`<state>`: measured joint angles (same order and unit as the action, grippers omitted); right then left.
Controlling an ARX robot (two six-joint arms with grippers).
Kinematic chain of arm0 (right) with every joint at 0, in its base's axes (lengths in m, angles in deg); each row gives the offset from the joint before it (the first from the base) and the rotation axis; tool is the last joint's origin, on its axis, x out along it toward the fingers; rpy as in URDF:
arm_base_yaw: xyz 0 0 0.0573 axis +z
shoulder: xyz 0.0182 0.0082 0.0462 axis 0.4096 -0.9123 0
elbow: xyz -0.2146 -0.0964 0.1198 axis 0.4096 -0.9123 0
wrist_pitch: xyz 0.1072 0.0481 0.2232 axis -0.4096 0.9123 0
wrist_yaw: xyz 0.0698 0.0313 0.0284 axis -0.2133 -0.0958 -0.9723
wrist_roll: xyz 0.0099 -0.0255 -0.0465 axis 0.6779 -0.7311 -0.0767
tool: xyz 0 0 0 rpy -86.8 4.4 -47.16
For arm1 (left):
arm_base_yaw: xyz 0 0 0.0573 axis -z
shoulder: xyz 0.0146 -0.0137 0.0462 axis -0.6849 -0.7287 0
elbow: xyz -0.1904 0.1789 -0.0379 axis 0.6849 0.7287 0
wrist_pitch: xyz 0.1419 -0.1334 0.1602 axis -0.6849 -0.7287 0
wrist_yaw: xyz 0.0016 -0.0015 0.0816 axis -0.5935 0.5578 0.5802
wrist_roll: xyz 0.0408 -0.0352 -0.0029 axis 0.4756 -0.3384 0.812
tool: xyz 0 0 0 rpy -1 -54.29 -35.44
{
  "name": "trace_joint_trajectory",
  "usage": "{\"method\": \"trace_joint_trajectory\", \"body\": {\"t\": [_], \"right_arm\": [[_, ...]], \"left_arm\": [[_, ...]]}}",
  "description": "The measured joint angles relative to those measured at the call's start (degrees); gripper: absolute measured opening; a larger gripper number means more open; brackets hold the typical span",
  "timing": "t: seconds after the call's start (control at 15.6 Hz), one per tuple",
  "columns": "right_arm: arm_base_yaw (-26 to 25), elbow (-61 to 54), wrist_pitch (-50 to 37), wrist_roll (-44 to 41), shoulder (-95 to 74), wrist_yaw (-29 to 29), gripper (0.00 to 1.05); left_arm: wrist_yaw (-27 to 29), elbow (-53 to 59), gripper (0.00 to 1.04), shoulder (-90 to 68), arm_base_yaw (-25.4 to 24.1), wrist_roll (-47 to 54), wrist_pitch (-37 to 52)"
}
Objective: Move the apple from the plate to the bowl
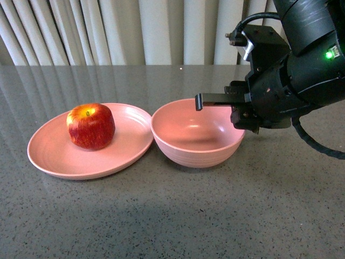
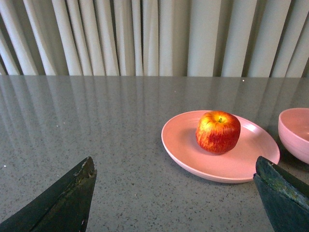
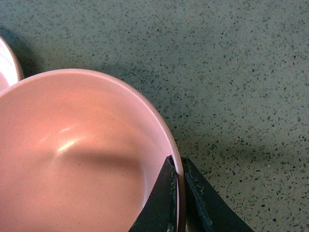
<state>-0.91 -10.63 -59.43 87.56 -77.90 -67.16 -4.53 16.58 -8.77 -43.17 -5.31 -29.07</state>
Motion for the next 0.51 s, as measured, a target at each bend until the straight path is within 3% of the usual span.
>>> {"method": "trace_joint_trajectory", "body": {"t": [0.26, 0.51], "right_arm": [[0.1, 0.1, 0.4, 1.2, -1.0, 0.3, 0.02], [0.0, 0.0, 0.9, 1.9, -0.2, -0.9, 0.41]], "left_arm": [[0.0, 0.0, 0.98, 0.0, 0.0, 0.0, 0.0], [0.0, 0.0, 0.98, 0.0, 0.0, 0.0, 0.0]]}}
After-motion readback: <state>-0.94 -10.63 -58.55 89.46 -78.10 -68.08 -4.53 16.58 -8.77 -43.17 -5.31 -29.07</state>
